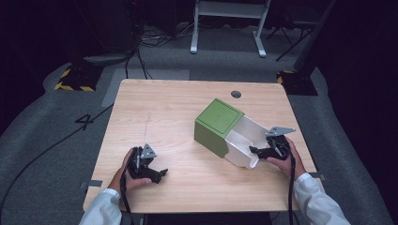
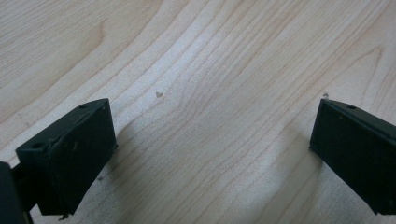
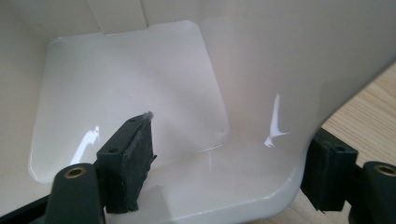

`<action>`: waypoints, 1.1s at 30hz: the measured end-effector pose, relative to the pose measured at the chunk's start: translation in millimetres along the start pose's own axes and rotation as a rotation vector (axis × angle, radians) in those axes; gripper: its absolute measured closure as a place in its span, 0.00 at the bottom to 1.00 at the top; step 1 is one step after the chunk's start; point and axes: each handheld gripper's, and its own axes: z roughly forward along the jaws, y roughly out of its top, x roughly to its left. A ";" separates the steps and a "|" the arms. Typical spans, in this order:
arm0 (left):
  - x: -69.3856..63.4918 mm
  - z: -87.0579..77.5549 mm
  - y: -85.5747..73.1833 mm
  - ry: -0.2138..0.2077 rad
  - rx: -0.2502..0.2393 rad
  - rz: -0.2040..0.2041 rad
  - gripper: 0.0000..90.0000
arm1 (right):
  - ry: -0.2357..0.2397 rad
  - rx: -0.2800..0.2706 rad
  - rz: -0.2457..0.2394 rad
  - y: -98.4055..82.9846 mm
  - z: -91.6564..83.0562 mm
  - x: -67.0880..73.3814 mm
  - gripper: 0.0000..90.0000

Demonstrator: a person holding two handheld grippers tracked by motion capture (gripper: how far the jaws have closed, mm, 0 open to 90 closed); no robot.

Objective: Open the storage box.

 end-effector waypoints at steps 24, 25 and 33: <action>0.0 0.1 -0.1 -0.002 -0.001 0.000 0.01 | -0.003 -0.010 -0.015 -6.4 -11.6 -1.7 0.29; 0.0 0.0 -0.1 -0.001 -0.001 0.000 0.01 | -0.002 -0.013 -0.015 -6.2 -12.5 -1.5 0.28; 0.1 0.0 -0.1 -0.001 -0.001 0.001 0.01 | -0.008 -0.031 -0.027 -6.3 -22.0 0.0 0.27</action>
